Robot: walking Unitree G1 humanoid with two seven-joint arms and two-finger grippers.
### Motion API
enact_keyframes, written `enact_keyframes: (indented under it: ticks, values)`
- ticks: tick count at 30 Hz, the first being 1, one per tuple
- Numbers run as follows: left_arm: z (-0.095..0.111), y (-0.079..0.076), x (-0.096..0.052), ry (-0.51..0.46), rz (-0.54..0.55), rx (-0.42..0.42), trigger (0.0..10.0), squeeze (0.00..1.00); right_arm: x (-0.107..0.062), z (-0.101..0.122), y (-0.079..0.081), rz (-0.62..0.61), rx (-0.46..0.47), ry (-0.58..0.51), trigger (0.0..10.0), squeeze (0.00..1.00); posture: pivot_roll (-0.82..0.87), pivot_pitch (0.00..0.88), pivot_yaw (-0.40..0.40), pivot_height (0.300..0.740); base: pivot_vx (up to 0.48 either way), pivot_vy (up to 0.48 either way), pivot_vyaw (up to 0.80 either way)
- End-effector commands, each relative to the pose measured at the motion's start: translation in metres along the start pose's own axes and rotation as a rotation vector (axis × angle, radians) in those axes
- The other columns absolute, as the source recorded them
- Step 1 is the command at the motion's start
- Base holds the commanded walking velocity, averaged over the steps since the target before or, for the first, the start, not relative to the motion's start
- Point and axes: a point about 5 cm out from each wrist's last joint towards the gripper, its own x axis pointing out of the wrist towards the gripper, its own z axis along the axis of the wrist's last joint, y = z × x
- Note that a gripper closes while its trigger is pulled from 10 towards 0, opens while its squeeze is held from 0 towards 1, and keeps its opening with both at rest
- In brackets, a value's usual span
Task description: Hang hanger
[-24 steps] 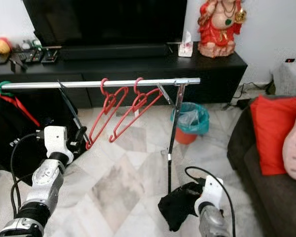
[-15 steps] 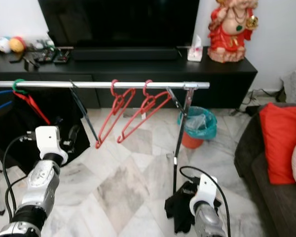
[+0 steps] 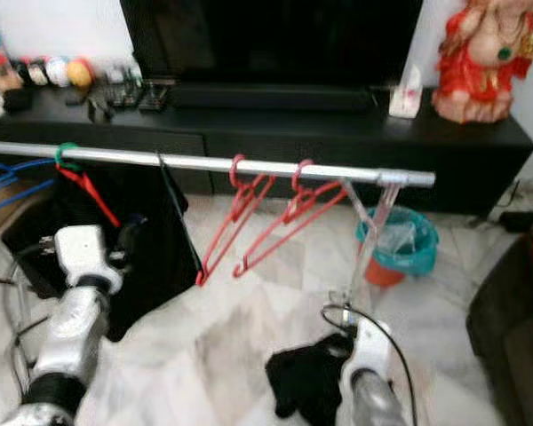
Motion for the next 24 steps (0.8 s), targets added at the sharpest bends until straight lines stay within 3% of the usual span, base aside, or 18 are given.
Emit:
enact_keyframes:
  ticks: [1, 7, 12, 20, 21, 24]
  values:
    - [0.005, 0.01, 0.001, -0.009, 0.02, 0.012, 10.0, 0.0, 0.002, 0.003, 0.009, 0.021, 0.014, -0.011, 10.0, 0.0, -0.04, 0.0, 0.002, 0.719, 0.292, 0.0, 0.0]
    - [0.009, 0.002, 0.0, -0.012, -0.064, -0.033, 10.0, 0.0, 0.001, 0.0, 0.01, 0.022, 0.012, 0.001, 10.0, 0.0, -0.05, 0.0, 0.005, 0.719, 0.0, 0.0, 0.0]
    - [0.007, -0.006, 0.002, 0.068, -0.165, -0.067, 10.0, 0.0, 0.001, -0.003, 0.011, 0.028, 0.006, 0.013, 10.0, 0.0, -0.04, 0.0, 0.006, 0.719, 0.0, 0.0, 0.0]
    - [0.013, -0.009, 0.021, 0.169, -0.121, -0.165, 10.0, 0.0, 0.001, -0.004, 0.013, 0.033, 0.005, 0.017, 10.0, 0.0, -0.04, 0.0, 0.007, 0.719, 0.0, 0.0, 0.0]
    - [0.018, -0.014, 0.029, 0.173, -0.132, -0.215, 10.0, 1.0, 0.001, -0.003, 0.013, 0.036, 0.003, 0.017, 10.0, 0.0, -0.04, 0.0, 0.009, 0.719, 0.0, 0.0, 0.0]
    - [0.021, -0.022, 0.034, 0.195, -0.173, -0.249, 10.0, 1.0, 0.001, -0.003, 0.014, 0.038, 0.003, 0.016, 10.0, 0.0, -0.04, 0.0, 0.009, 0.719, 0.0, 0.0, 0.0]
